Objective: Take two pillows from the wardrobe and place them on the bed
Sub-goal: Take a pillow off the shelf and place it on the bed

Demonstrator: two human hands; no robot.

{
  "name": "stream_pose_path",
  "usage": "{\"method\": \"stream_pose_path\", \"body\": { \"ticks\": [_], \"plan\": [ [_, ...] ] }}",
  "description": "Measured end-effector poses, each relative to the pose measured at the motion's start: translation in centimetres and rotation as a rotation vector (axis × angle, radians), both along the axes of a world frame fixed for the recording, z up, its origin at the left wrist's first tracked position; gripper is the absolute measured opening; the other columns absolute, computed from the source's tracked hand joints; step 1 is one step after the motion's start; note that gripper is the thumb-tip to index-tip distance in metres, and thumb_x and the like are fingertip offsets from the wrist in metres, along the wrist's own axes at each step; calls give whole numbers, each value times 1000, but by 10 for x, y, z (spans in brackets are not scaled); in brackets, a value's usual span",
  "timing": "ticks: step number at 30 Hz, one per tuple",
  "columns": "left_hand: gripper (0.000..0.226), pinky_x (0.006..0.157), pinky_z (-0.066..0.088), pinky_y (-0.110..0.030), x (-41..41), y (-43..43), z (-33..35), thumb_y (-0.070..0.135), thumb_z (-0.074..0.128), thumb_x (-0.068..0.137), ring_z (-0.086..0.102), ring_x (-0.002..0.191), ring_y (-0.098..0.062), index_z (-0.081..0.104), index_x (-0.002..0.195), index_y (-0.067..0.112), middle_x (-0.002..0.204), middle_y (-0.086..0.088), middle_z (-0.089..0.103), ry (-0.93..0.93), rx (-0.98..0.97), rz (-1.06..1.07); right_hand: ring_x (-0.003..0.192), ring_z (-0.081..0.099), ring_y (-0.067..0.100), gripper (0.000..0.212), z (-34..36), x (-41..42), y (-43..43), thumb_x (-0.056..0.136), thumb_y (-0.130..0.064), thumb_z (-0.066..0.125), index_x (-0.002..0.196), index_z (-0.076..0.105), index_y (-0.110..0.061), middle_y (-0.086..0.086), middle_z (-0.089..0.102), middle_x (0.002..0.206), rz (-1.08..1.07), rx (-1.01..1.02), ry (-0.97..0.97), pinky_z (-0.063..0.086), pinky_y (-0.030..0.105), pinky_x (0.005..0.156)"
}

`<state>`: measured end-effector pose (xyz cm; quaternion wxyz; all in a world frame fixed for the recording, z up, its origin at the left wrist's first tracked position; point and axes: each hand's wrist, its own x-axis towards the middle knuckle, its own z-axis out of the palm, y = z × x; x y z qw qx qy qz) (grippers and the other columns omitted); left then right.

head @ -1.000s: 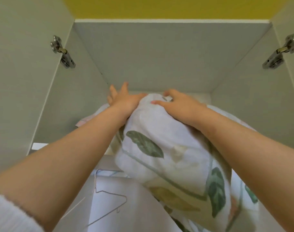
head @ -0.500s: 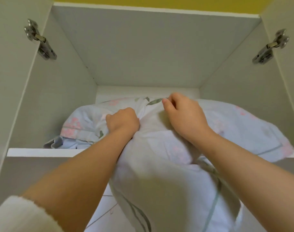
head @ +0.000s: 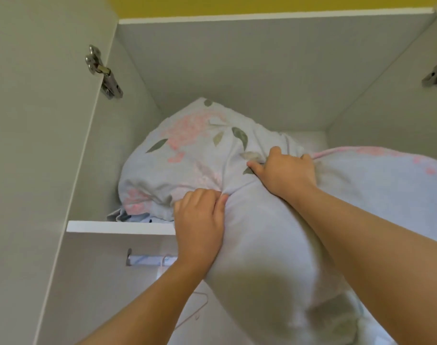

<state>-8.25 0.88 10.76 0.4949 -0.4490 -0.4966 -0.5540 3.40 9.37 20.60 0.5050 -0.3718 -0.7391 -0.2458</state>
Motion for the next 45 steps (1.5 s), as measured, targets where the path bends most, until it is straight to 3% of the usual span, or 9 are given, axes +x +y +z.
{"method": "stream_pose_path", "body": {
  "ticks": [6,9,13,18,23,29,34,39,45],
  "plan": [
    [37,77,34,-38,2,-14,18,36,48,90,48,86,-29,39,55,28,72,6,47,-137,-18,-213,71,61,38,34,-22,15,-6,95,-42,35,86,45,-10,19,66,77,174,272,196,27,35,58],
    [30,94,27,-40,-1,-22,45,56,56,77,35,116,-26,51,73,27,107,5,43,-398,8,-174,53,57,41,32,-39,26,-13,89,-34,53,82,54,-3,23,62,58,214,401,308,25,35,56],
    [87,111,20,-50,2,-36,90,64,68,58,17,136,-31,31,127,26,147,-6,16,-638,45,-447,47,50,39,32,-47,41,-23,83,-26,58,65,34,-14,21,55,49,379,441,475,26,34,58],
    [124,113,17,-53,10,-60,129,68,72,48,15,138,-37,-1,142,33,153,-12,3,-881,220,-773,65,52,37,25,-54,54,-30,83,-33,48,68,36,-16,15,55,63,471,442,506,28,37,64],
    [127,110,21,-51,12,-65,146,57,79,50,22,137,-37,-6,142,37,153,-19,4,-808,297,-838,105,44,34,54,-20,62,-52,76,-61,46,108,52,-18,14,49,111,459,351,619,33,46,83],
    [128,112,12,-50,3,-74,147,71,71,45,12,141,-32,-5,142,39,155,-12,0,-885,388,-769,135,22,33,77,31,82,-70,74,-71,46,138,24,-34,13,20,151,333,211,618,14,57,105],
    [133,105,34,-55,-4,-81,139,69,74,45,33,133,-37,-12,141,38,154,-12,16,-915,154,-1097,123,45,36,97,39,85,-82,59,-81,46,139,10,-41,5,46,139,697,-102,481,29,57,104],
    [114,100,40,-55,13,-95,143,47,80,58,43,124,-35,7,143,32,146,-6,33,-830,220,-1037,117,50,32,106,35,92,-96,47,-80,54,137,16,-40,-1,52,132,879,-115,525,35,55,102],
    [64,69,51,-29,29,-119,143,26,81,63,57,93,-19,41,112,24,94,10,54,-628,402,-1135,111,54,28,99,51,111,-123,46,-74,64,130,27,-39,-5,54,125,883,-30,593,45,55,92]
  ]
}}
